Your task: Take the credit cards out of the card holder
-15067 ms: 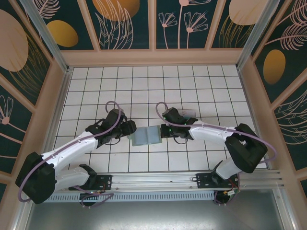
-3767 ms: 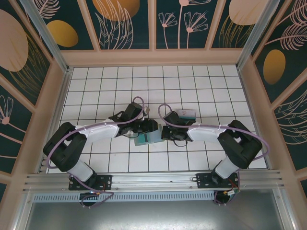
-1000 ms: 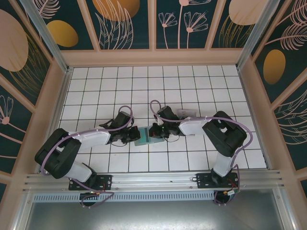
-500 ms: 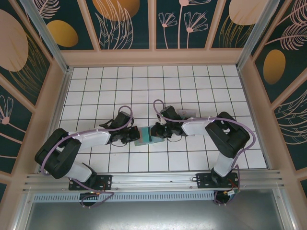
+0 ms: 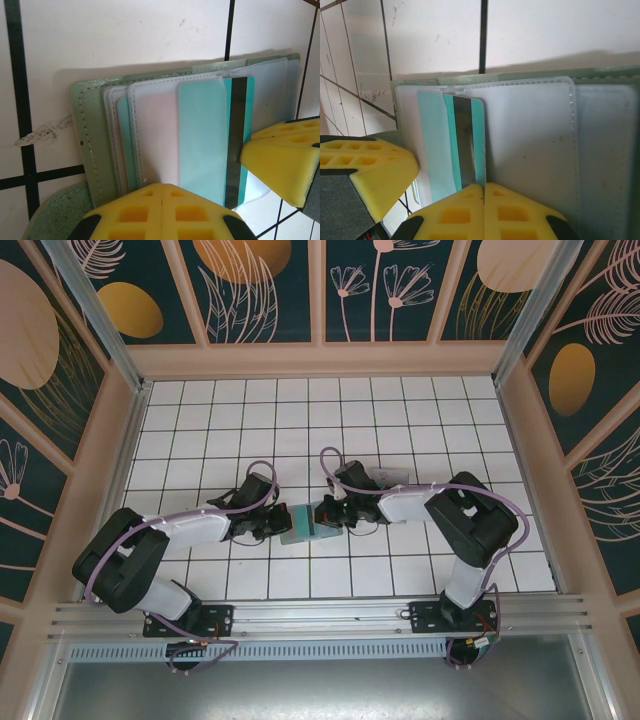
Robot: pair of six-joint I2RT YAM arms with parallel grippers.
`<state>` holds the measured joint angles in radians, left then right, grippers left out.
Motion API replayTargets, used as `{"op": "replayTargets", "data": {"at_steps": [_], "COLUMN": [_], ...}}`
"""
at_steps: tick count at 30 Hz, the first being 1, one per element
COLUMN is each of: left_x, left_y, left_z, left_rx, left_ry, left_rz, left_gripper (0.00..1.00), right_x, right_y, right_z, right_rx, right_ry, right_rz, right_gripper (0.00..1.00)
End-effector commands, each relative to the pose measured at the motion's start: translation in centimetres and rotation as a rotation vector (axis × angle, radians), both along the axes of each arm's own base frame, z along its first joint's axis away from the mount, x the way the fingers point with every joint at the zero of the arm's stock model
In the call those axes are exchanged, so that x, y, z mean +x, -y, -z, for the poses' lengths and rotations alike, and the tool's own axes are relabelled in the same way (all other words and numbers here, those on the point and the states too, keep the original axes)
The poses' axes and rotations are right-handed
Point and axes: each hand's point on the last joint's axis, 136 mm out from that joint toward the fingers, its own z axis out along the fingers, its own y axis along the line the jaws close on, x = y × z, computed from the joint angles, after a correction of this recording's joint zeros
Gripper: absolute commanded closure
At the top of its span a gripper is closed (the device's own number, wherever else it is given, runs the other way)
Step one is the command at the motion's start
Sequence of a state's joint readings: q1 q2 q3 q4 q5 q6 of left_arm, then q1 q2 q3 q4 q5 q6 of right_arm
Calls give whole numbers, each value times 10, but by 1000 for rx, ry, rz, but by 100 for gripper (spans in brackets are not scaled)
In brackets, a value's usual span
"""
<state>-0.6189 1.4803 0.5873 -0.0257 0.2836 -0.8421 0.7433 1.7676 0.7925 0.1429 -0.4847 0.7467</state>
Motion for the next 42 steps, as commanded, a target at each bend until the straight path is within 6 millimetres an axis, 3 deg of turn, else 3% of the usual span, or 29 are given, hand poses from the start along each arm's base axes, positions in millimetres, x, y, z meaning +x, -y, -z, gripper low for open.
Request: {"op": "replayTargets", "data": {"at_steps": [1,12,21,26,33,38,42], "left_x": [-11,-5,20,37,55,59,61], "left_y": [-16,-10,6,12,17,17,15], "left_z": [16,7,-37,-67,-102,-113,-118], "left_rx": [80,60,-10,-33,-60,-58,-44], "left_ry": [-50,-22,93,188,311,363,394], "left_rz": [-4,11,9,2,-4,10,19], "left_gripper": [94,93,86,64,17,5,4], "right_x": [3,12,31,43,48,43,42], "right_y": [19,60,63,77,120,144,166], "right_z": [5,-13,-80,-119,-150,-167,-175], "right_rx": [-37,-74,-105,-209,-468,-623,-779], "right_ry": [0,53,232,384,692,898,983], "right_rz": [38,66,7,-29,-189,-325,-407], "right_gripper": [100,100,100,100,100,100,100]}}
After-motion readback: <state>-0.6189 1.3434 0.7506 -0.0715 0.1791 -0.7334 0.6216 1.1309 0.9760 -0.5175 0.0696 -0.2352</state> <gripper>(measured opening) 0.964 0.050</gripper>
